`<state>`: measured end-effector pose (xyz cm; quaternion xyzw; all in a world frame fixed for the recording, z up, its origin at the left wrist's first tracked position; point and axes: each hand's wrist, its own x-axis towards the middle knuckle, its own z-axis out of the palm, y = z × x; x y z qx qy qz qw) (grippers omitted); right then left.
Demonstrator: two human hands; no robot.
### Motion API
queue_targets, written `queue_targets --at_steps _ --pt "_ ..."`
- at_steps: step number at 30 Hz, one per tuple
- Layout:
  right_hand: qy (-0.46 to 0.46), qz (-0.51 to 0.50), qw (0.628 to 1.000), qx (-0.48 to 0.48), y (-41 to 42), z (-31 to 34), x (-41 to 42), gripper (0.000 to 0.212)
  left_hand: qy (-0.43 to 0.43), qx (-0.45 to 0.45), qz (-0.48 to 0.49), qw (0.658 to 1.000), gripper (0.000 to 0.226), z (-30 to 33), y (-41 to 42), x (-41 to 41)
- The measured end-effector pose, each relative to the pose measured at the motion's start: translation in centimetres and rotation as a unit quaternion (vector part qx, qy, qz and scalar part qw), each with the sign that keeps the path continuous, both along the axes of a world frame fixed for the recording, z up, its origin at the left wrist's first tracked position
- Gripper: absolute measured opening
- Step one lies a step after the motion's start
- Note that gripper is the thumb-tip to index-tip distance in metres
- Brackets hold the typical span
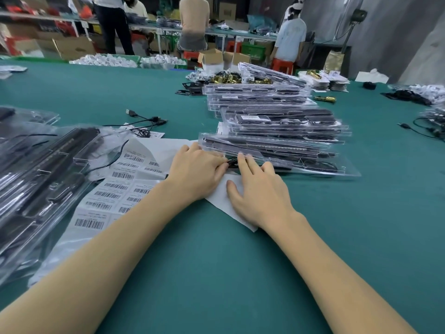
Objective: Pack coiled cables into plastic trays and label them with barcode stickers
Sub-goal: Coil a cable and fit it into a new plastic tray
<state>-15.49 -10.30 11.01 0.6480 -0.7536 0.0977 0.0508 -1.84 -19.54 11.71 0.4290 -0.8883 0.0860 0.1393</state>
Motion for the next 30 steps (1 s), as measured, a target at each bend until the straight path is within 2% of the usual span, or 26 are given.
queue_targets --at_steps 8,13,18,20,26,30 --pt "-0.018 -0.008 0.999 -0.030 -0.1 0.5 -0.3 0.063 0.043 0.013 0.024 0.999 0.036 0.6 -0.2 -0.8" --pt "0.011 -0.027 0.999 0.019 -0.4 1.0 0.1 0.062 0.088 0.054 0.043 0.994 0.030 0.8 -0.3 -1.1" --pt "0.029 -0.045 0.998 0.037 -0.2 2.0 0.1 0.041 0.162 0.102 0.040 0.981 0.020 1.1 0.2 -1.1" --pt "0.034 -0.040 0.997 0.056 -0.2 1.8 0.3 0.048 0.179 0.108 0.037 0.977 0.020 1.2 0.2 -1.0" --pt "0.019 -0.037 0.996 0.079 -0.5 2.1 0.1 0.048 0.132 0.064 0.031 0.989 0.022 1.6 0.4 -0.7" --pt "-0.023 -0.035 0.996 0.072 -0.7 2.4 -0.2 0.035 0.007 0.008 0.011 1.000 0.028 2.2 0.8 -0.5"
